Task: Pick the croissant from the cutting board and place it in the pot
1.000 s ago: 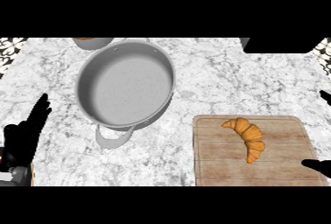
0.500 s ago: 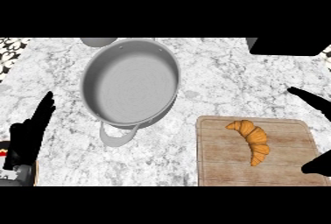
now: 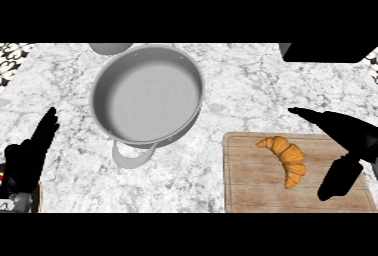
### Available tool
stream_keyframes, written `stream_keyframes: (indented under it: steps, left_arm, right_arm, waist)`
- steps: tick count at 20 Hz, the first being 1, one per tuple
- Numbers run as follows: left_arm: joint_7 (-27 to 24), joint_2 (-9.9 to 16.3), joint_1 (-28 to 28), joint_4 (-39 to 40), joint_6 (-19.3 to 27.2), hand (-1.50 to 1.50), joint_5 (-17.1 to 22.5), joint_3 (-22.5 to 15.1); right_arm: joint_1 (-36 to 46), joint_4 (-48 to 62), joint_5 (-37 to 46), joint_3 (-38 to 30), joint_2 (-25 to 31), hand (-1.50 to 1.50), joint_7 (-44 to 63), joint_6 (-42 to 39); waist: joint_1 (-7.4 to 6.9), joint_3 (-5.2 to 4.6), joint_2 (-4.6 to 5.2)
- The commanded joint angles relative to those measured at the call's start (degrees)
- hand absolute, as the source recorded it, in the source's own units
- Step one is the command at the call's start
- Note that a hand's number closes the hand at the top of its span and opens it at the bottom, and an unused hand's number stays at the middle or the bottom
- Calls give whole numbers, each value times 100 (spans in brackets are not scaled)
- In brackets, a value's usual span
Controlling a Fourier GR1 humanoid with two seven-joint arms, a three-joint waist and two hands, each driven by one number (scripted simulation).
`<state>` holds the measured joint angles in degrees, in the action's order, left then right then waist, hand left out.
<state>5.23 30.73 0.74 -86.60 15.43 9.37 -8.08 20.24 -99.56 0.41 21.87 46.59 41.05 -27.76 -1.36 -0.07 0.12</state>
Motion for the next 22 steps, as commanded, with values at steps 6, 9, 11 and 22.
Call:
stream_keyframes:
  steps: [6, 9, 11, 22]
  left_arm:
    - [-217, -220, 40, 267, -355, 0, -146, 401]
    - [328, -364, -76, -133, -174, 0, -448, 245]
    - [256, -271, -190, 43, -461, 0, -266, 488]
    - [112, -676, 129, -121, -617, 0, -746, 729]
  right_arm:
    - [523, 589, 771, 245, -1127, -150, 642, -645]
    - [570, 726, 924, 102, -1217, -150, 683, -958]
    - [769, 1207, 1234, 265, -1596, -150, 597, -897]
    - [332, 1581, 2347, -8, -2128, -150, 168, -943]
  waist:
    - [99, 5, -8]
    - [108, 7, -13]
    - [93, 6, -6]
    - [112, 8, -13]
